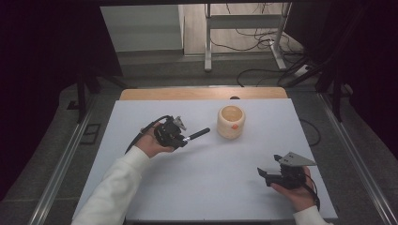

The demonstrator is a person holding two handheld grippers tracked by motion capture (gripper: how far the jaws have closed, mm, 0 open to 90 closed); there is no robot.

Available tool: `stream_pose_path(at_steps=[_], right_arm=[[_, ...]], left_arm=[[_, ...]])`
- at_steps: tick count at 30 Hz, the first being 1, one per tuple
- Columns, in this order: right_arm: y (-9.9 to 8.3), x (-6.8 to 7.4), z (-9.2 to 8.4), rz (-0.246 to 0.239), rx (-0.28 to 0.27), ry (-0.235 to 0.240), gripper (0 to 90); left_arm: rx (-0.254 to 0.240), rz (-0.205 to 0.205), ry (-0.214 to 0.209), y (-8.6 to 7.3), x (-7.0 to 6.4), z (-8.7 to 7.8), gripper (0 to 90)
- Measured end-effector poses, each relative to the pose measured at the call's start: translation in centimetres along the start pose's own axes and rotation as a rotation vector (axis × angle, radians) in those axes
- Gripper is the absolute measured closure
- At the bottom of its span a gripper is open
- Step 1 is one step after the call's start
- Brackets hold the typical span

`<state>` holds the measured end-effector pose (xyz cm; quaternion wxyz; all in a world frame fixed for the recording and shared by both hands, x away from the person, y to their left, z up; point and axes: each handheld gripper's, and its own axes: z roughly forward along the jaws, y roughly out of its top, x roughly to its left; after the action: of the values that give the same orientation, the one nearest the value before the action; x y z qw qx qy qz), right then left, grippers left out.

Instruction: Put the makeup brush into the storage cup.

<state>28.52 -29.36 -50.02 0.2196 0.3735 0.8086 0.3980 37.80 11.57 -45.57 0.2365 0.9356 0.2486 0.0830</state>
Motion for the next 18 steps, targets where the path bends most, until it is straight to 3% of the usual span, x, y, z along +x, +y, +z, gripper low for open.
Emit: stream_pose_path(at_steps=[10,18], right_arm=[[0.0,0.1,0.1,-0.001,0.000,-0.003,18.1],[0.0,0.0,0.0,0.000,0.001,-0.004,18.1]], left_arm=[[-0.019,0.029,0.008,0.1,-1.5,-1.1,71.2],[-0.037,0.020,0.009,-0.5,-1.8,-1.8,71.2]])
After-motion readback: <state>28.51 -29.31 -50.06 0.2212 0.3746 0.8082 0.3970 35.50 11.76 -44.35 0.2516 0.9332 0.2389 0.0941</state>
